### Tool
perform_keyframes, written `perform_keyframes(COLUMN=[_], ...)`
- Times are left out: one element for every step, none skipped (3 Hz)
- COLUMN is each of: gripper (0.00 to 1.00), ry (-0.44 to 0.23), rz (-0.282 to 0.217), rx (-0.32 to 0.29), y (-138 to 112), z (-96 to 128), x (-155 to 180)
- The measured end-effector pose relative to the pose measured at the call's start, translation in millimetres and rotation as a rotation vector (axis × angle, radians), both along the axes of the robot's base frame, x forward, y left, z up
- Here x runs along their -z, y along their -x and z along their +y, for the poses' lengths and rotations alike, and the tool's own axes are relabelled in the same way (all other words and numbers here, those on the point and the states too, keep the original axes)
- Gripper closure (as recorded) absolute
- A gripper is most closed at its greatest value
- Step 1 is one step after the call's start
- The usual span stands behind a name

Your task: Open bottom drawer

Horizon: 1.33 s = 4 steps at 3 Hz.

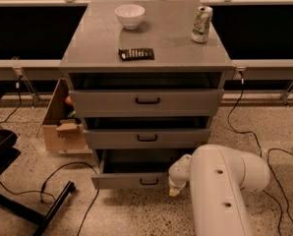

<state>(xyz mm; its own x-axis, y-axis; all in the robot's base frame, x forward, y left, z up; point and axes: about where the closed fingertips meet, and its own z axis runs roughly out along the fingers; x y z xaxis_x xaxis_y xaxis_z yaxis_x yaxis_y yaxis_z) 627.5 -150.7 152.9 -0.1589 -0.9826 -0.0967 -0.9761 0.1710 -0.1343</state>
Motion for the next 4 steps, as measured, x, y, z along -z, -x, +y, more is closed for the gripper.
perform_keyframes(gripper=[0.73, 1.00, 1.00, 1.00], ry=[0.000, 0.007, 0.015, 0.020], rz=[0.000, -0.010, -0.027, -0.025], rx=[0.000, 0.008, 0.017, 0.027], y=[-0.7, -1.9, -3.6, 8.1], z=[-0.2, -10.5, -21.7, -24.5], x=[-5.5, -12.6, -17.6, -17.8])
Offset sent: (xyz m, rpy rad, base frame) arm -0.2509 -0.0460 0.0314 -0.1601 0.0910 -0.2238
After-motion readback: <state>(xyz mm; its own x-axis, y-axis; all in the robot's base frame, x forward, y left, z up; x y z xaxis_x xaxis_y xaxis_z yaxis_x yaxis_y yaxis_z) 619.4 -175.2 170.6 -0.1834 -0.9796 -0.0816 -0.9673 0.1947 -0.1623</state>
